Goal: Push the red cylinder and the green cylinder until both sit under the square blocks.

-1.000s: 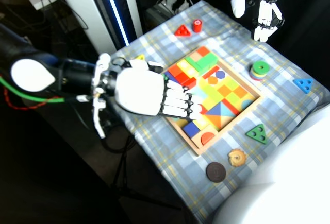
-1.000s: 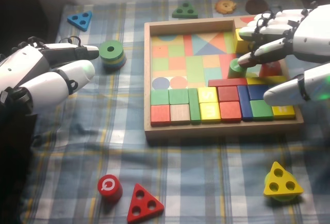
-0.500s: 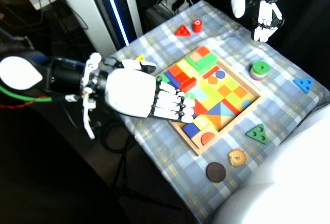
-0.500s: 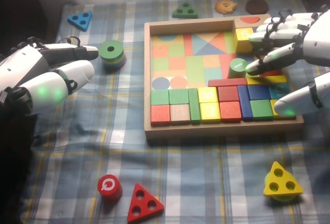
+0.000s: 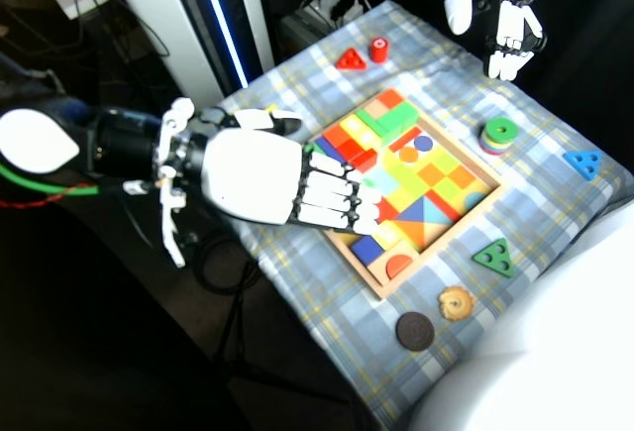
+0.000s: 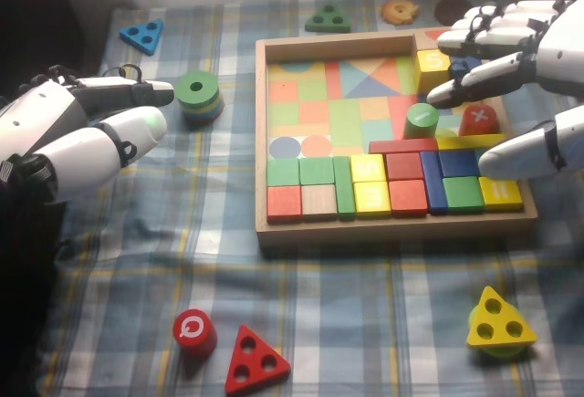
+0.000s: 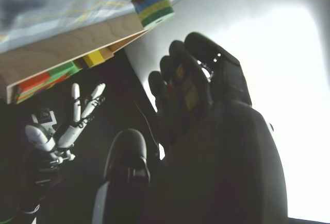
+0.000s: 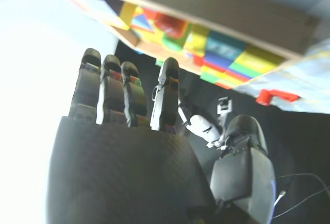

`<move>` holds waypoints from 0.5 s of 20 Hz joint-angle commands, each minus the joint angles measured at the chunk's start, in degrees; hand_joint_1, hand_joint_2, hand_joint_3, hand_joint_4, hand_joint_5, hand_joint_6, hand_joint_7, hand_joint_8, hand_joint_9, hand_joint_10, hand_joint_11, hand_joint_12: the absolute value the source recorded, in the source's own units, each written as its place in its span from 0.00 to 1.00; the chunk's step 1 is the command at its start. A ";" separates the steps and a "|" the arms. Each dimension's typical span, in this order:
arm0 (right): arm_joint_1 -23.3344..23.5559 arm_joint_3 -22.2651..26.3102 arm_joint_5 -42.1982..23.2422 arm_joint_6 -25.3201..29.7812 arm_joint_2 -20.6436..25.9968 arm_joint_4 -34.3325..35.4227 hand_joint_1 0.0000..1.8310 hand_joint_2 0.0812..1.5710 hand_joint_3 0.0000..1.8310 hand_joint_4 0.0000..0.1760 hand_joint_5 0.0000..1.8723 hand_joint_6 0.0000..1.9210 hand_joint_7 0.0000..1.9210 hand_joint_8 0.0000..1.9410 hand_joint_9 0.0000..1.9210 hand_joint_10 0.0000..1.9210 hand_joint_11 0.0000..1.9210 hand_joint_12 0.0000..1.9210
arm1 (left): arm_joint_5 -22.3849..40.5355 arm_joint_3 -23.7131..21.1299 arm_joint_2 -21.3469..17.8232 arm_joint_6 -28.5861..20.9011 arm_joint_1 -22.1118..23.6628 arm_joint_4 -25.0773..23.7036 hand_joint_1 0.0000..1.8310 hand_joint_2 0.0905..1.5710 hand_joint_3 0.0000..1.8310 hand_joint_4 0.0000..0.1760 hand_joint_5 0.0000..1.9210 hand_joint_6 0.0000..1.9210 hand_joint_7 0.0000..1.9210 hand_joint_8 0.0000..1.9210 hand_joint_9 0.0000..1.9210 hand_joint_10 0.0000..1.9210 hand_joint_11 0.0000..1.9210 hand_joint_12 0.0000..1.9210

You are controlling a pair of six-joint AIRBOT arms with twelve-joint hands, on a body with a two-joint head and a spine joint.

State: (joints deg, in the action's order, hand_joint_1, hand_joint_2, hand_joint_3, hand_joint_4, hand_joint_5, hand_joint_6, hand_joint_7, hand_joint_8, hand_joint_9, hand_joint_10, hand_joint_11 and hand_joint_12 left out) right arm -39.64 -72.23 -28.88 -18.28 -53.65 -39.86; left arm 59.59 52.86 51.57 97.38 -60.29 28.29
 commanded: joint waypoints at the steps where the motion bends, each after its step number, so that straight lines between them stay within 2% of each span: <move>1: 0.73 -0.45 -4.54 -0.19 -0.55 2.19 0.00 0.61 0.01 0.94 0.21 0.00 0.02 0.00 0.00 0.00 0.00 0.00 | 6.66 0.22 -0.14 -0.52 0.41 -1.04 0.00 0.99 0.00 0.00 0.31 0.00 0.28 0.00 0.26 0.00 0.00 0.66; 2: 0.71 -0.94 -4.54 -0.19 -1.29 2.19 0.00 0.63 0.01 0.77 0.21 0.00 0.00 0.00 0.00 0.00 0.00 0.00 | 6.67 0.21 -0.14 -0.52 0.41 -1.03 0.00 0.98 0.00 0.00 0.31 0.00 0.28 0.00 0.27 0.01 0.00 0.69; 3: 0.71 -1.58 -4.53 -0.19 -2.26 2.29 0.00 0.67 0.01 0.68 0.20 0.00 0.00 0.00 0.00 0.00 0.00 0.00 | 6.66 0.20 -0.15 -0.52 0.40 -0.98 0.00 0.99 0.00 0.00 0.31 0.00 0.28 0.00 0.27 0.01 0.00 0.70; 4: 0.52 -2.06 -4.51 -0.18 -2.94 2.33 0.00 0.69 0.01 0.64 0.20 0.00 0.00 0.00 0.00 0.00 0.00 0.00 | 6.66 0.20 -0.15 -0.52 0.38 -0.96 0.00 0.99 0.00 0.00 0.32 0.00 0.28 0.00 0.27 0.01 0.00 0.71; 10: -0.03 -2.16 -4.53 -0.17 -3.43 2.62 0.00 0.69 0.01 0.71 0.21 0.00 0.01 0.00 0.00 0.00 0.00 0.00 | 6.72 0.17 -0.19 -0.53 0.29 -0.91 0.00 0.98 0.00 0.00 0.31 0.00 0.28 0.00 0.27 0.00 0.00 0.69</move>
State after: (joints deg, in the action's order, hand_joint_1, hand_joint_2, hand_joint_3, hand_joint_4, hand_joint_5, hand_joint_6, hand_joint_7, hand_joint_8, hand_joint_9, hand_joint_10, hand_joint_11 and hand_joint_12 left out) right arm -40.21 -74.26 -28.75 -18.31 -57.17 -39.59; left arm 59.59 52.84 51.57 97.38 -60.29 28.53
